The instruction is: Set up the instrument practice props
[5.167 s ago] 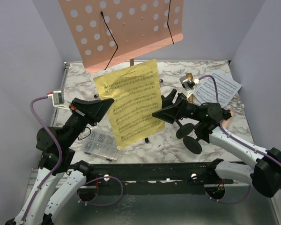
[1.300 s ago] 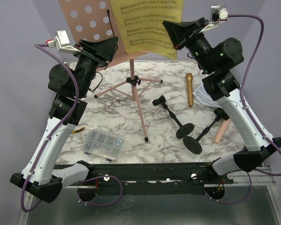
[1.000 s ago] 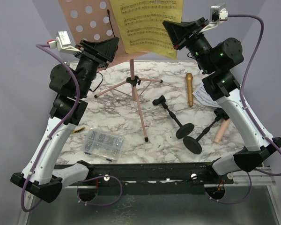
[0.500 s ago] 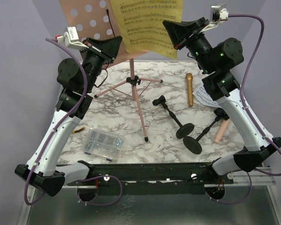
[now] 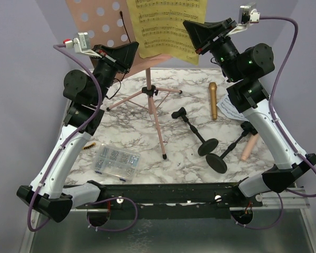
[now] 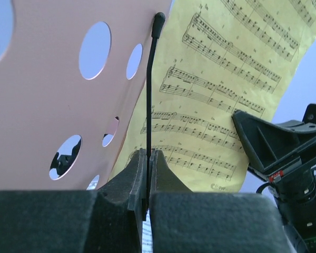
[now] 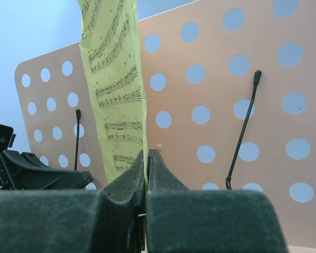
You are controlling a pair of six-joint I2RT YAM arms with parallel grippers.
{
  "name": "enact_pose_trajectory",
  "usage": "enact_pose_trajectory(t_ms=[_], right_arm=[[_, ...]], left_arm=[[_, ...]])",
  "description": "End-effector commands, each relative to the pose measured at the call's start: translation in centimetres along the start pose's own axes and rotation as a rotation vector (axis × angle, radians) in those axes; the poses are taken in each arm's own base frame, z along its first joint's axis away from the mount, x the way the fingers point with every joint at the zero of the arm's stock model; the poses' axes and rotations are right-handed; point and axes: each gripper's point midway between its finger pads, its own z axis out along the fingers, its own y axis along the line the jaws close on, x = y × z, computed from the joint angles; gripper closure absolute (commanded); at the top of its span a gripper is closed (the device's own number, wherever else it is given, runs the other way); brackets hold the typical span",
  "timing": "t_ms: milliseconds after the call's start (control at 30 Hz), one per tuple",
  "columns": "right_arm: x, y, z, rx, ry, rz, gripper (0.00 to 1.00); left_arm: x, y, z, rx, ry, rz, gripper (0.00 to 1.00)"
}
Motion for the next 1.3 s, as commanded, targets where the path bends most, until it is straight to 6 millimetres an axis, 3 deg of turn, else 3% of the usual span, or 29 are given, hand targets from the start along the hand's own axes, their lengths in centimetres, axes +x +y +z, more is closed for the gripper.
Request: enact_pose_trajectory(t_ms=[0,333,933,1267], right_arm=[[0.4,0.5,0.6,-0.056,-0.008,-0.004,0.99],[1.9,1.7,1.0,-0.15,0.008,0.019,0.99],[4.3,5.6,1.7,-0.413,0.024,0.268,0.99],[5.8,6.5,2.4,-0.461,0.047,0.304,0.99]], left_arm=[[-2.1,-4.2,-1.4,0.188,-0.052,0.094,1.0],[-1.1,-4.7,-3.0,0.279,-0.056,0.242,1.0],[-2.2,-6.2,-3.1,0.32,-0.08,0.224,1.0],[-2.4,-6.4,-3.2,0.327,-0.083,0.212,1.0]])
